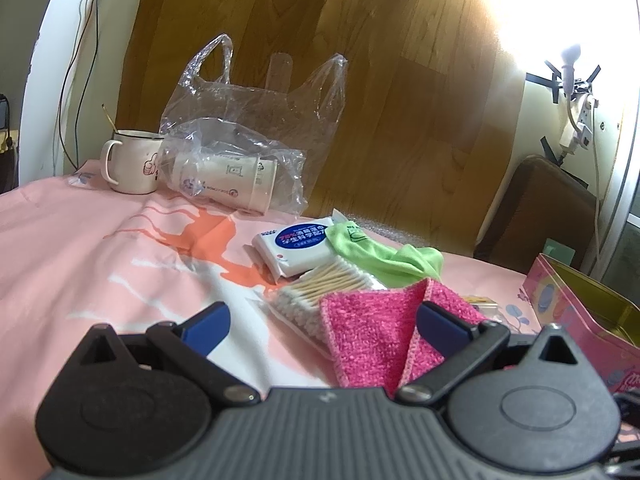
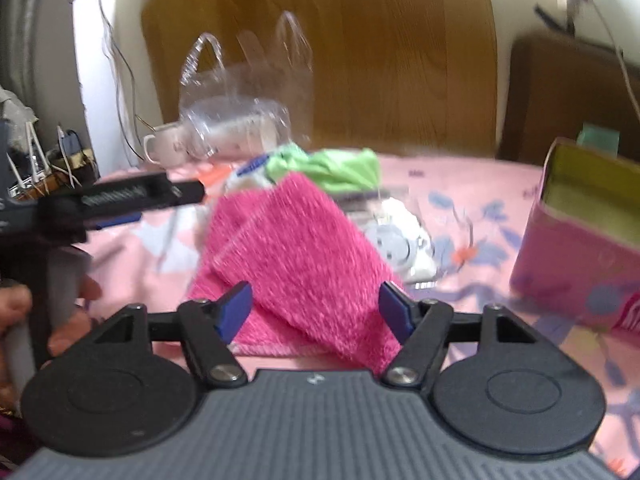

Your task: Organize soft objects

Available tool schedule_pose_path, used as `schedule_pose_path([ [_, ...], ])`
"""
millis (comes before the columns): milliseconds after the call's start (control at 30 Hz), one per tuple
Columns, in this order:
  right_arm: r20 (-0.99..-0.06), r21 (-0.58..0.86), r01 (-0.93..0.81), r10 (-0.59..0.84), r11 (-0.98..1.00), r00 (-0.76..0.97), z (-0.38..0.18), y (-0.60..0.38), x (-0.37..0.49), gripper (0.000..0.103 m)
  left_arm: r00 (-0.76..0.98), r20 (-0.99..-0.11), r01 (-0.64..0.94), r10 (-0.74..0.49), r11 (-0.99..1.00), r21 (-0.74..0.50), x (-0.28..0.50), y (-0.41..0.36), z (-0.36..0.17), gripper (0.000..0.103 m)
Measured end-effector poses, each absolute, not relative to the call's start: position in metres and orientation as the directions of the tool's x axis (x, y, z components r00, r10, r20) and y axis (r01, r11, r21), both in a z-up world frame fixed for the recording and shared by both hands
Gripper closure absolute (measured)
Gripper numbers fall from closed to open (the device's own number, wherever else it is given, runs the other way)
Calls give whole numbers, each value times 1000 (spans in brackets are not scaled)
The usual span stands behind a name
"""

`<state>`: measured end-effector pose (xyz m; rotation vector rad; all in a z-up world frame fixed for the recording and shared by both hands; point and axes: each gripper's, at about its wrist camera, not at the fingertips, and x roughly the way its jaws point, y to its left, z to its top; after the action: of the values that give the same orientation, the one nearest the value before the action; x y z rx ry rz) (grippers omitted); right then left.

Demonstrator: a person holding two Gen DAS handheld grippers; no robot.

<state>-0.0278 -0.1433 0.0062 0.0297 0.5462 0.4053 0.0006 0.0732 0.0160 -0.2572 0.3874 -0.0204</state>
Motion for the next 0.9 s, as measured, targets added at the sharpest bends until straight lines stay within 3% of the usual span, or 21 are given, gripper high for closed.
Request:
schedule_pose_path([
  [33,-509,145,-371,391,917,767,4,-143,-25,32,927,-370,-28,-69,967,-252,1,73,16,0],
  [67,-520,156,-383,405,911,752,2,-141,-23,48,927,-369,-28,-70,967,-252,1,73,16,0],
  [100,-528,157,-396,415,905,741,0,-138,-22,78,927,-369,-28,-69,967,-252,1,73,16,0],
  [167,-542,141,-414,420,899,728,-1,-131,-25,100,926,-370,-29,-69,967,-253,1,73,16,0],
  [533,-334,178,-601,622,779,708,42,-137,-69,100,923,-378,-39,-69,962,-271,2,78,15,0],
  [633,-323,166,-589,608,791,726,49,-137,-69,98,922,-380,-42,-70,960,-278,1,80,15,0],
  [667,-328,154,-565,581,811,745,47,-137,-67,92,922,-381,-43,-70,959,-279,2,80,15,0],
  [767,-396,143,-486,500,862,771,35,-138,-53,44,924,-376,-44,-68,959,-281,1,80,15,0],
  [800,-412,153,-470,488,869,769,30,-138,-47,36,925,-373,-43,-67,959,-281,0,80,15,0],
  [900,-466,163,-449,470,878,750,15,-132,-31,27,926,-371,-43,-66,959,-279,0,80,15,0],
])
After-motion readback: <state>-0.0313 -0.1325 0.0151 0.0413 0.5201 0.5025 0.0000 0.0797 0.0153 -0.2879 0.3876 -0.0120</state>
